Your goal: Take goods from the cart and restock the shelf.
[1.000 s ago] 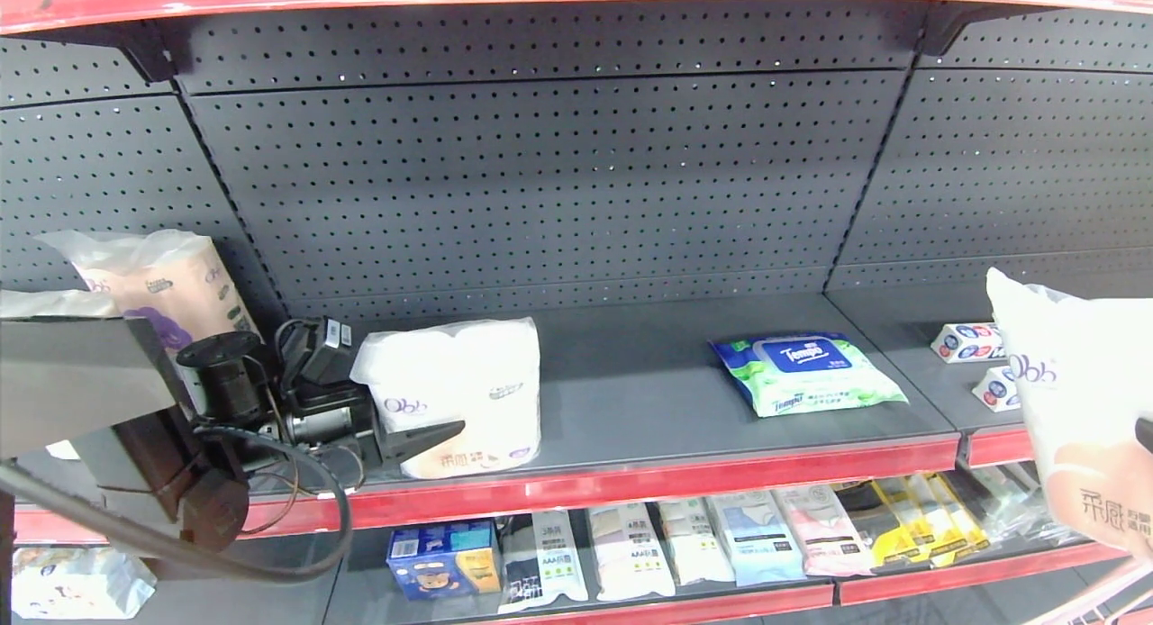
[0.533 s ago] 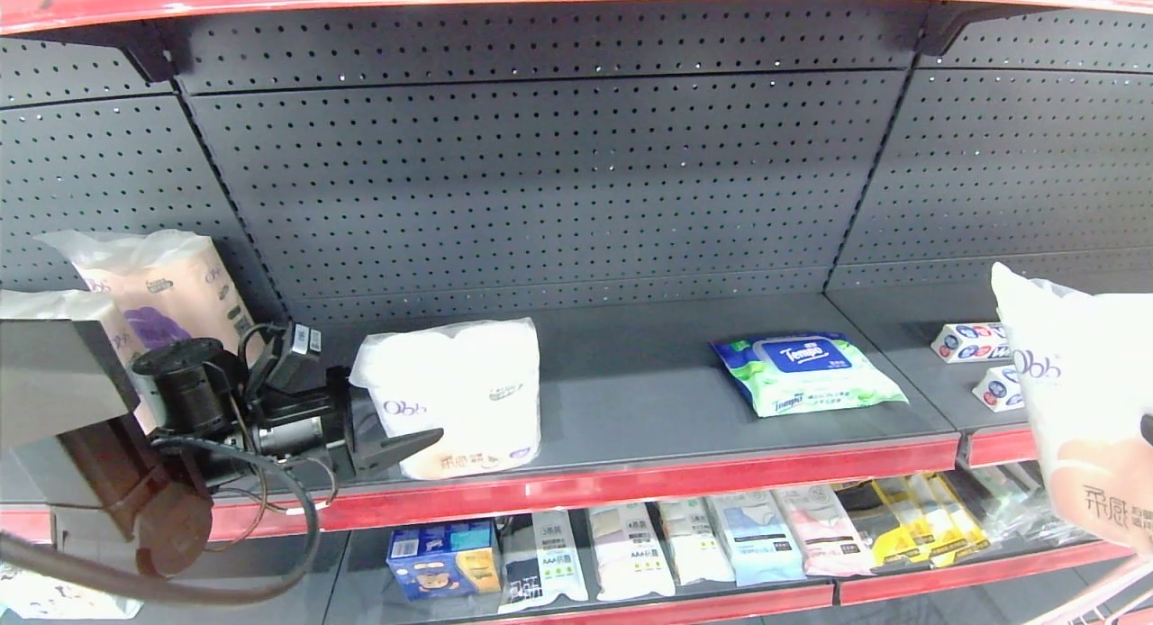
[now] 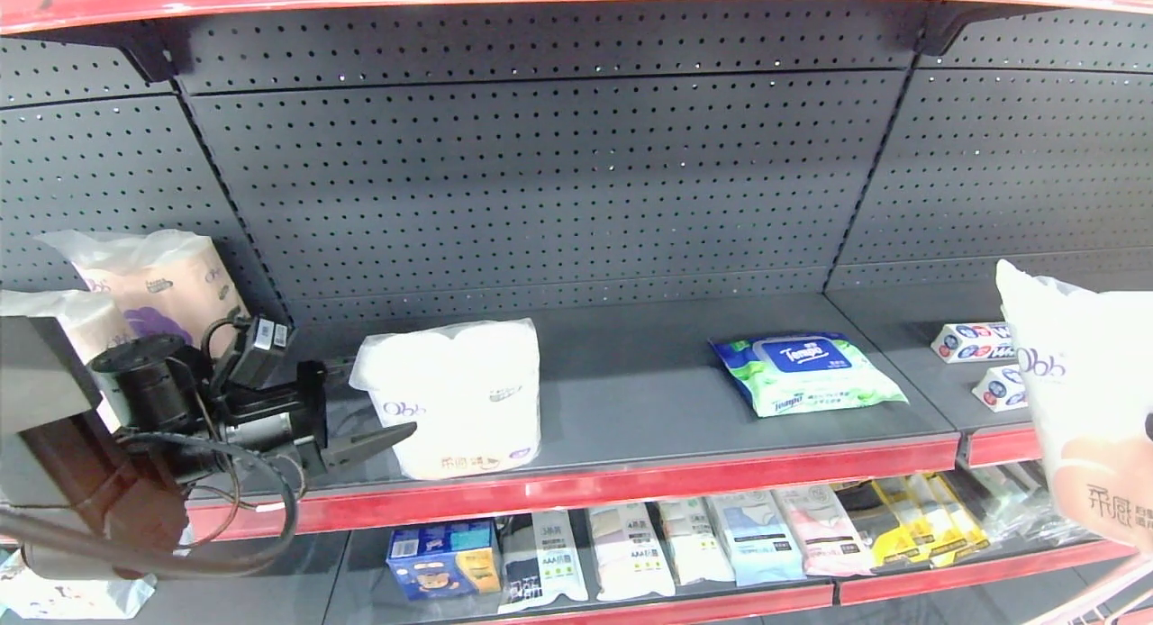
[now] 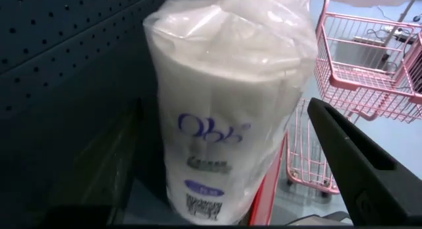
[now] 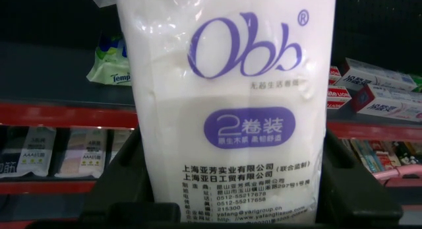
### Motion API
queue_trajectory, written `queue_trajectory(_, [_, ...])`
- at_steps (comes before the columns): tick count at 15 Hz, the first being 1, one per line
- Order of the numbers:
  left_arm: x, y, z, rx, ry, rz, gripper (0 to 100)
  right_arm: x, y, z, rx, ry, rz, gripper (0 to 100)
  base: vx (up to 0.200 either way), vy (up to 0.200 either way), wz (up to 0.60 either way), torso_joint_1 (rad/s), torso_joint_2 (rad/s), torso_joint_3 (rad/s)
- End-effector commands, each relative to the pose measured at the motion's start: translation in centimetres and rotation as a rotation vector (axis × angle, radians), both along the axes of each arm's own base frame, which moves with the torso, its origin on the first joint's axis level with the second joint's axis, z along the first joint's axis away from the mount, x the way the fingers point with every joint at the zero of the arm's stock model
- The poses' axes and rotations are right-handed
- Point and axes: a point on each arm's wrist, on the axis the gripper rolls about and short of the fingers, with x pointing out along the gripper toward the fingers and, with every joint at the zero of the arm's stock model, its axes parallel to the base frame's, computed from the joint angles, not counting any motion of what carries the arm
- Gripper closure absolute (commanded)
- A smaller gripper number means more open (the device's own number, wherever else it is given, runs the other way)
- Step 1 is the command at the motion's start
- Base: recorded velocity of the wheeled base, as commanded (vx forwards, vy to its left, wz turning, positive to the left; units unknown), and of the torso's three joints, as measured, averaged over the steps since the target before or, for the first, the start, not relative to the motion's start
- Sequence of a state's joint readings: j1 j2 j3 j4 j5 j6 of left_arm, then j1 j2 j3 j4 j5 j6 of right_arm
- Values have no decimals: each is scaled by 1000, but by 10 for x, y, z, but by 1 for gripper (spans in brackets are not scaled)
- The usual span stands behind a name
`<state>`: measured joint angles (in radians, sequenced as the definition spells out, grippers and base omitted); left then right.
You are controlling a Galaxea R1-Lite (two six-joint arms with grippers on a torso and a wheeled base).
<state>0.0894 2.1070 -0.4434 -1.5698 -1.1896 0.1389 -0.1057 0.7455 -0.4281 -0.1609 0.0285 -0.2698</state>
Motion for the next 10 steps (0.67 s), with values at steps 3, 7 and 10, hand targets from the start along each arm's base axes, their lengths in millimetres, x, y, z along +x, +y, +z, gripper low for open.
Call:
queue_trajectory(3, [-7,28,12,0,-38,30,0,0,0,0,-1,2,5,100,0,0,0,0,0,0])
queue_trajectory(7, [-17,52,26,6,-78,68,0,2,0,2,-7,0,11,100,0,0,0,0,0,0])
queue_trajectory(10, [-23,64,32,10,-90,123,0,1,0,3,-9,-4,11,100,0,0,0,0,0,0])
